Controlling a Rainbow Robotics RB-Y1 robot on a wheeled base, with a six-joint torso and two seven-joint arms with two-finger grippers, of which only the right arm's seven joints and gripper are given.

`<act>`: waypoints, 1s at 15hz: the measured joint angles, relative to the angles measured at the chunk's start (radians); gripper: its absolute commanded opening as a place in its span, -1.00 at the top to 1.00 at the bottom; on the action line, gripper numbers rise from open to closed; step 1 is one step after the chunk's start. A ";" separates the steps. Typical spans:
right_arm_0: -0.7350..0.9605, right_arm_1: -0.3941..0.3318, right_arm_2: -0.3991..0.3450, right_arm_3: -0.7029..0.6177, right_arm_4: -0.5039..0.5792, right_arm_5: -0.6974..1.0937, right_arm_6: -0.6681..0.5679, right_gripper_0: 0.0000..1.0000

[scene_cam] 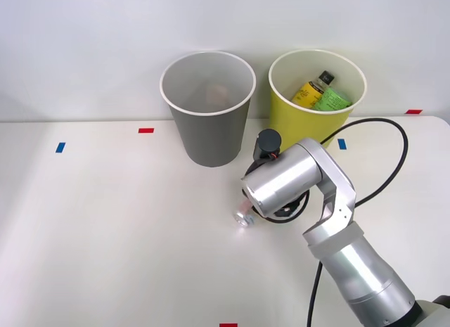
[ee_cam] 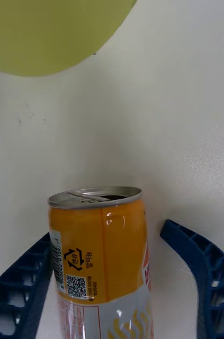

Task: Put cans in the gray bin, plastic bottles in the light green bin

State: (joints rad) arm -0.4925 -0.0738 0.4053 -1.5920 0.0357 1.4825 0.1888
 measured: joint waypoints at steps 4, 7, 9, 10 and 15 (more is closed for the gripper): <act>0.000 0.022 0.000 0.000 0.023 0.001 0.003 1.00; 0.000 0.035 0.000 0.000 0.034 0.003 0.022 1.00; 0.000 0.035 -0.002 -0.014 0.034 0.031 0.122 1.00; 0.001 0.033 -0.004 -0.038 0.034 0.076 0.197 1.00; 0.012 0.023 -0.007 -0.194 0.035 0.242 0.532 1.00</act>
State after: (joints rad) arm -0.4803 -0.0513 0.3983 -1.7858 0.0707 1.7248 0.7205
